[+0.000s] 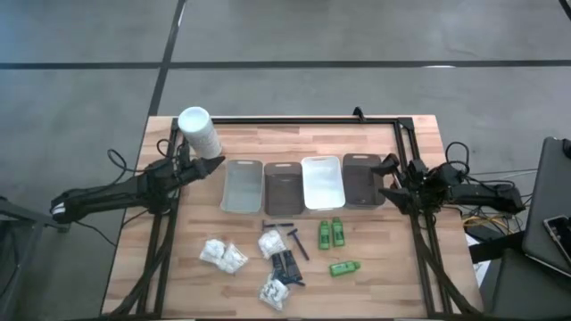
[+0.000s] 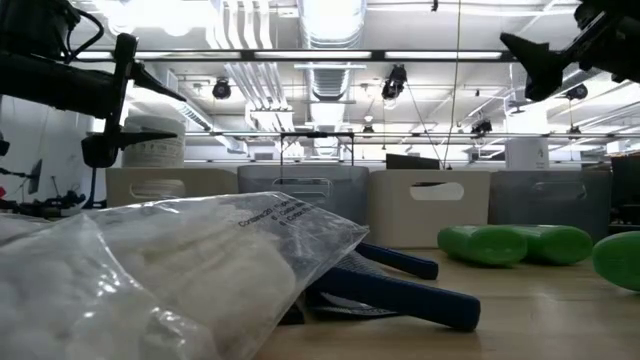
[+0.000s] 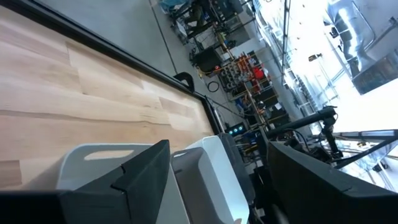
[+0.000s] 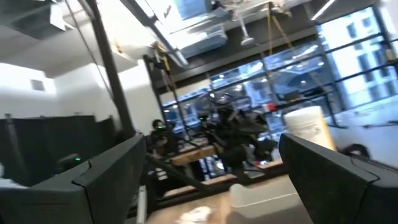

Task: Pick & Place Travel size toiletries
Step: Put the green shampoo bottle into the right black bin

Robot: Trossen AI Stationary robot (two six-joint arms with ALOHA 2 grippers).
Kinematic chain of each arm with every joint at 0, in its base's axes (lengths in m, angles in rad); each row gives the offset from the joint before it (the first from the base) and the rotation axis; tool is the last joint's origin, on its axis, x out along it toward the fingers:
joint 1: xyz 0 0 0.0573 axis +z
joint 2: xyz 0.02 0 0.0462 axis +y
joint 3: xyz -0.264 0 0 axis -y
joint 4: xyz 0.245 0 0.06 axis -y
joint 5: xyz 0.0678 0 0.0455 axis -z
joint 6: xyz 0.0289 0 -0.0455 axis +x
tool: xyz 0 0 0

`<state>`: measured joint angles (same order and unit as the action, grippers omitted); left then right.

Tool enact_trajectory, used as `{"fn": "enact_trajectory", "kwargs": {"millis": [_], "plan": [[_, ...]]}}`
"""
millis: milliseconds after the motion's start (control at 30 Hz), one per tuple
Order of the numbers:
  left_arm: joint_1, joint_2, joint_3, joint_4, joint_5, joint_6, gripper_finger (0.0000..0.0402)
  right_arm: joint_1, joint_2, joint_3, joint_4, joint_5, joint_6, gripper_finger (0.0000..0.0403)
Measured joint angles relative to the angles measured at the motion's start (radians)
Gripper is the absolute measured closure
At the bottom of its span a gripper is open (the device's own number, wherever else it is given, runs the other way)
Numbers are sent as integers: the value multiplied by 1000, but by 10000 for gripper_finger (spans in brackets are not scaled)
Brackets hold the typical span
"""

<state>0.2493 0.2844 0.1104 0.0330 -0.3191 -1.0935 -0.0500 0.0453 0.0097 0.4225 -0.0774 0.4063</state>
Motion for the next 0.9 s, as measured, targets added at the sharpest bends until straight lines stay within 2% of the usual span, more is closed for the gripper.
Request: {"fn": "enact_trajectory", "kwargs": {"millis": [233, 467, 633, 900], "plan": [[0, 0, 0, -9, 0, 1, 129, 52, 128, 0, 43, -3, 88, 39], [0, 0, 0, -11, -3, 1, 129, 90, 262, 0, 104, -7, 111, 39], [0, 0, 0, -11, -3, 1, 129, 126, 312, 0, 108, -61, 214, 39], [0, 0, 0, -11, -3, 1, 129, 259, 392, 0, 109, -89, 365, 39]]}}
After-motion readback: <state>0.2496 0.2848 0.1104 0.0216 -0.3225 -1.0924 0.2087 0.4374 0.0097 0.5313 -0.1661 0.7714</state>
